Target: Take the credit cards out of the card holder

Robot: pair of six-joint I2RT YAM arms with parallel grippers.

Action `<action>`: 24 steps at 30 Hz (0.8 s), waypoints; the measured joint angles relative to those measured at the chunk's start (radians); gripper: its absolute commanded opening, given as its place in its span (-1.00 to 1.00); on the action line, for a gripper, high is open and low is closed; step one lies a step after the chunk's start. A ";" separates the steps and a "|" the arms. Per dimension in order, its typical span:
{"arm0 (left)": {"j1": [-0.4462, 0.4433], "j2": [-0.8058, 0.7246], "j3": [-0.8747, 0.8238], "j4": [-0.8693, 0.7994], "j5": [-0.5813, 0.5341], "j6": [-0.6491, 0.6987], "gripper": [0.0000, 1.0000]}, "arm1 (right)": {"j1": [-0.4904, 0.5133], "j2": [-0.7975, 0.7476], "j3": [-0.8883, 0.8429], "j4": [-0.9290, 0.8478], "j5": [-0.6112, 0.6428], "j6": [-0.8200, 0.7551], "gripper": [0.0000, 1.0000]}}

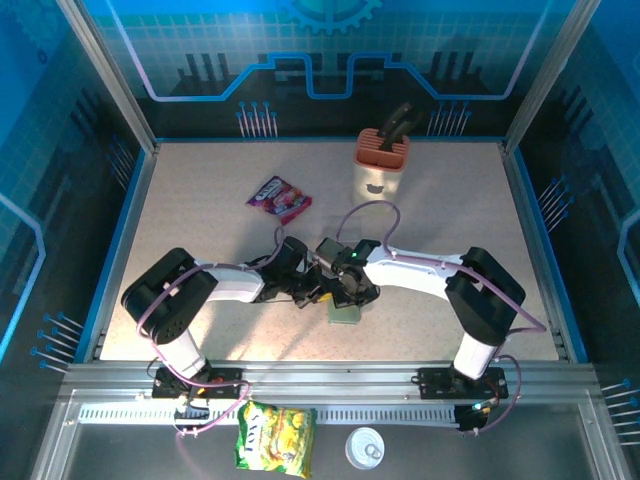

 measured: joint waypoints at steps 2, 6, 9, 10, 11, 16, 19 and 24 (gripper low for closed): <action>0.010 0.001 -0.007 0.005 0.013 0.005 -1.00 | -0.001 -0.024 -0.023 0.022 0.003 0.003 -1.00; 0.019 0.003 -0.021 0.020 0.032 0.021 -1.00 | -0.024 -0.102 -0.100 0.094 -0.018 0.016 -1.00; 0.020 0.012 -0.021 0.032 0.041 0.022 -1.00 | -0.064 -0.165 -0.172 0.159 -0.068 0.029 -1.00; 0.021 0.015 -0.021 0.035 0.045 0.022 -1.00 | -0.076 -0.182 -0.191 0.169 -0.079 0.031 -1.00; 0.024 0.018 -0.022 0.035 0.049 0.022 -1.00 | -0.093 -0.205 -0.217 0.166 -0.085 0.035 -1.00; 0.029 0.016 -0.024 0.032 0.058 0.026 -1.00 | -0.160 -0.278 -0.317 0.172 -0.140 0.055 -1.00; 0.030 0.002 -0.005 -0.029 0.045 0.048 -1.00 | -0.171 -0.305 -0.345 0.185 -0.171 0.065 -1.00; 0.028 -0.031 0.047 -0.174 0.011 0.080 -0.97 | -0.171 -0.320 -0.338 0.191 -0.185 0.053 -0.70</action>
